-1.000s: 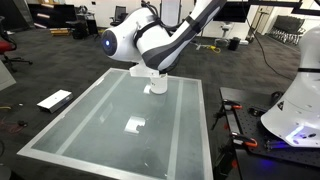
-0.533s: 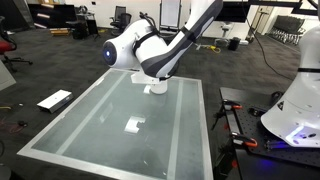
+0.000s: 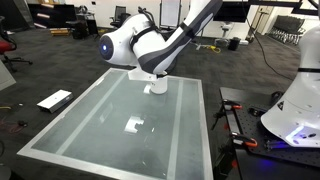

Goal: Put the green marker in the mug

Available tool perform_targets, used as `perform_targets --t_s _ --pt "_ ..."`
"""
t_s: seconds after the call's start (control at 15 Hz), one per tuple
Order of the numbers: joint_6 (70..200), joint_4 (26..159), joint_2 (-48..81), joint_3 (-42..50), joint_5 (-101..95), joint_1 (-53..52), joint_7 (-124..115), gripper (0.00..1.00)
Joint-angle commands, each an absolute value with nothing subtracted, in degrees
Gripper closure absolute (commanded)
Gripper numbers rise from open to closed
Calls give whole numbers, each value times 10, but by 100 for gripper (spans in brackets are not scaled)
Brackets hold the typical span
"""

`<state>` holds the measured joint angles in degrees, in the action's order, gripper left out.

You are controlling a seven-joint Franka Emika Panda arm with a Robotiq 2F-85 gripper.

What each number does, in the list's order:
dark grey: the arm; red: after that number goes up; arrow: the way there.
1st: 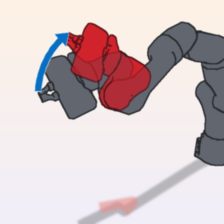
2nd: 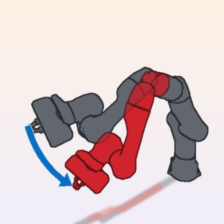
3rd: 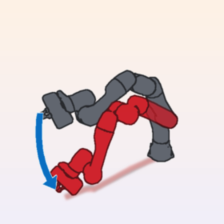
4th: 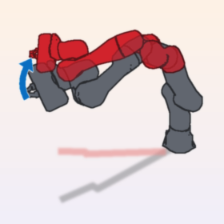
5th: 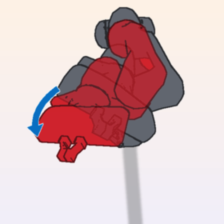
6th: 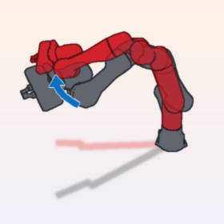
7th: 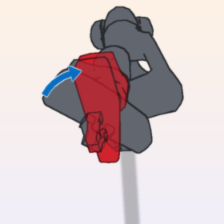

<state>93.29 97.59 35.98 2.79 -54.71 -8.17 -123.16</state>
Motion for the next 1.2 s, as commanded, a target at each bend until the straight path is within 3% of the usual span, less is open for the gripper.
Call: perform_targets --t_s 0.0,0.67,1.13 --pt "914 985 317 26 -543 -83 -1249 0" --pt "914 997 241 20 -547 -79 -1270 0" --pt "921 980 259 19 -550 -75 -1254 0"
